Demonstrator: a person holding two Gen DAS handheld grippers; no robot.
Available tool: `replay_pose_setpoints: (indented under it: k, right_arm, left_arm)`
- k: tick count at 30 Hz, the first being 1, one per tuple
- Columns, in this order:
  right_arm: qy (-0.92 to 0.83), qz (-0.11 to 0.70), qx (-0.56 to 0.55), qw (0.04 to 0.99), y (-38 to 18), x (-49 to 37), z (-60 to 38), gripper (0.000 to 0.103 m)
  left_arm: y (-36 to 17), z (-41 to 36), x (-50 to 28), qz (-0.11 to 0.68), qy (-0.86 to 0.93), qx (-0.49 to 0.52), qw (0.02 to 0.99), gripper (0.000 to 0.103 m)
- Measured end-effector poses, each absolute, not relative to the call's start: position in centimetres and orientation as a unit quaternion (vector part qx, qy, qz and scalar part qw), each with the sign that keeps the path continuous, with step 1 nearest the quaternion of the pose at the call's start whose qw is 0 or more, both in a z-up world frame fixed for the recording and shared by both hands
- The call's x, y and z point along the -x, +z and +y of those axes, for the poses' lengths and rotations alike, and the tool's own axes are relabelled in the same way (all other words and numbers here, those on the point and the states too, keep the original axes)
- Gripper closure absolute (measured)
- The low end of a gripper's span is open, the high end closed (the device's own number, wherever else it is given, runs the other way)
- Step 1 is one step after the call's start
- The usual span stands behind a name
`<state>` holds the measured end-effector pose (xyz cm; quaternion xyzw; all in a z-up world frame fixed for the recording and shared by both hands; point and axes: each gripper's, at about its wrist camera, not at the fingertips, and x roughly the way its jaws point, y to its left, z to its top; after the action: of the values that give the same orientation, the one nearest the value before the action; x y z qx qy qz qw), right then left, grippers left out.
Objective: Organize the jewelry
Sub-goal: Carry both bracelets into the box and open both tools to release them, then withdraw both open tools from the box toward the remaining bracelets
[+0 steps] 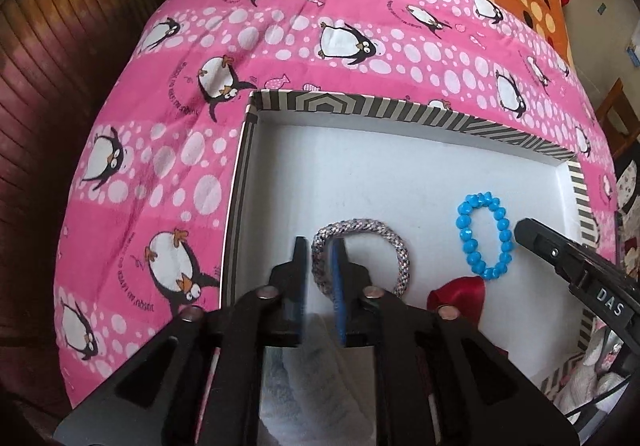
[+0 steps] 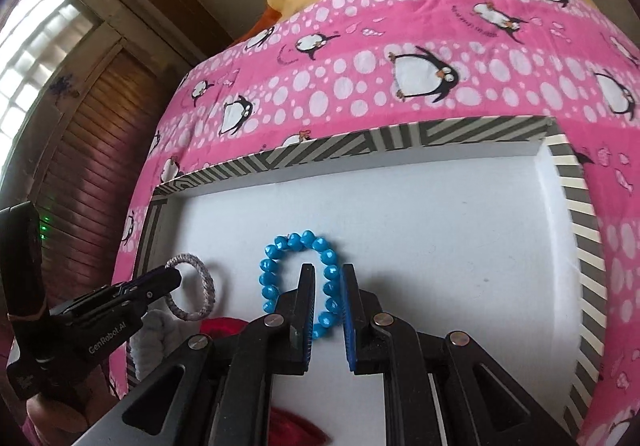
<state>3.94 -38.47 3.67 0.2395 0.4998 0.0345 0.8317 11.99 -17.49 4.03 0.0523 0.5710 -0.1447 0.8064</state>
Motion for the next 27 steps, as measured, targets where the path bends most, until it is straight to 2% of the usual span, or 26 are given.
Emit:
replay_pose_setpoints:
  k: [1, 2, 3, 4, 15, 17, 27]
  right_arm:
    - [0.034, 0.499, -0.243, 0.831, 3.9, -3.6, -38.6, 0.084]
    - [0.034, 0.495, -0.246, 0.833, 4.3, -3.1, -38.8, 0.077]
    - [0.034, 0.492, -0.247, 0.834, 4.6, -2.7, -38.9, 0.071]
    - [0.034, 0.488, -0.247, 0.836, 5.0, -2.0, -39.0, 0.069]
    - [0.037, 0.457, -0.164, 0.873, 10.3, 6.6, -37.3, 0.065]
    - [0.03, 0.448, -0.151, 0.881, 11.1, 8.7, -37.2, 0.062]
    - [0.003, 0.444, -0.125, 0.887, 11.2, 17.3, -37.7, 0.062]
  left_arm:
    - [4.4, -17.3, -11.8, 0.568, -0.143, -0.048, 0.809, 0.068]
    - [4.7, -17.1, -11.5, 0.564, -0.144, -0.042, 0.812, 0.056]
    - [5.0, -16.9, -11.4, 0.561, -0.147, -0.037, 0.814, 0.052]
    - [5.5, -16.8, -11.1, 0.558, -0.149, -0.032, 0.816, 0.049]
    - [10.9, -15.6, -3.4, 0.513, -0.169, -0.03, 0.841, 0.048]
    - [11.3, -15.6, -1.7, 0.508, -0.173, -0.031, 0.843, 0.048]
    - [11.6, -16.5, 7.4, 0.507, -0.2, -0.05, 0.837, 0.048]
